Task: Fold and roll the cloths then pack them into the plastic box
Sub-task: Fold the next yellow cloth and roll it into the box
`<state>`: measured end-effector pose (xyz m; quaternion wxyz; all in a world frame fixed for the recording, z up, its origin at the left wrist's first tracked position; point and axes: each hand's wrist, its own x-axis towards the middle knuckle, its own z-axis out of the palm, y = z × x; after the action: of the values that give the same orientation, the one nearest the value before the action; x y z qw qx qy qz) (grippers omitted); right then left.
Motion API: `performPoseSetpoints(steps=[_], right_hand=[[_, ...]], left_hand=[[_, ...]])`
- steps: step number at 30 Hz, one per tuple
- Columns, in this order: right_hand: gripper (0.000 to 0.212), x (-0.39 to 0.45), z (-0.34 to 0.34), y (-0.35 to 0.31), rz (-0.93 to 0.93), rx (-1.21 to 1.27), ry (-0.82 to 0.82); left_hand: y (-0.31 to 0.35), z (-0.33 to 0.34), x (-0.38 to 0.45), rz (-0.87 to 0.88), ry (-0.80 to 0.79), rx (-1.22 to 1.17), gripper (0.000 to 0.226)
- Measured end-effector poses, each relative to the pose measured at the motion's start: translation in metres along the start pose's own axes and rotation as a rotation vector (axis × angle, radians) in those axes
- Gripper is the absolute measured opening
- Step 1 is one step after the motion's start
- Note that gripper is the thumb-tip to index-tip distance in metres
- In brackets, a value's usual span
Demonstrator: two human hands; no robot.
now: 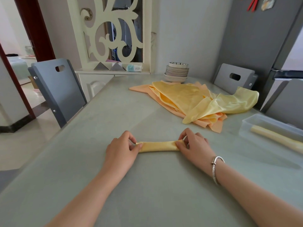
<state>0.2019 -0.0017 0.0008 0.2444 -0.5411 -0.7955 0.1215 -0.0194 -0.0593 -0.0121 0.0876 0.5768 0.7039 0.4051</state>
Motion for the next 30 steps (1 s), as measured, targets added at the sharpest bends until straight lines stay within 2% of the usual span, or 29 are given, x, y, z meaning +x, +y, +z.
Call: performPoseSetpoints(steps=[3,6,8,10,14,18,23,27,30], right_hand=[[0.015,0.0,0.002,0.0,-0.043,-0.113,0.025],[0.019,0.0,0.002,-0.002,-0.122,-0.187,0.082],[0.02,0.001,0.002,-0.004,-0.251,-0.229,0.137],[0.021,0.003,0.004,-0.004,-0.38,-0.274,0.125],[0.012,0.0,-0.002,0.002,-0.447,-0.26,0.073],[0.022,-0.002,-0.011,0.007,-0.457,-0.294,-0.032],[0.02,0.004,-0.005,0.002,-0.453,-0.326,0.015],[0.02,-0.001,-0.009,0.005,-0.446,-0.366,0.098],[0.022,-0.007,-0.029,0.012,-0.441,-0.339,0.203]], left_hand=[[0.002,-0.001,0.0,0.115,0.078,0.121,0.019],[0.007,0.0,0.002,0.316,0.118,0.277,0.015],[0.009,0.004,0.003,0.428,0.093,0.343,0.023],[0.008,0.005,0.004,0.496,0.073,0.382,0.027],[0.008,-0.001,-0.002,0.483,0.026,0.373,0.017],[0.011,-0.002,-0.003,0.464,-0.026,0.402,0.019],[0.013,-0.001,0.004,0.471,-0.045,0.477,0.01],[0.021,-0.001,0.006,0.525,-0.055,0.668,0.026],[0.043,0.005,0.011,0.553,-0.014,0.673,0.032]])
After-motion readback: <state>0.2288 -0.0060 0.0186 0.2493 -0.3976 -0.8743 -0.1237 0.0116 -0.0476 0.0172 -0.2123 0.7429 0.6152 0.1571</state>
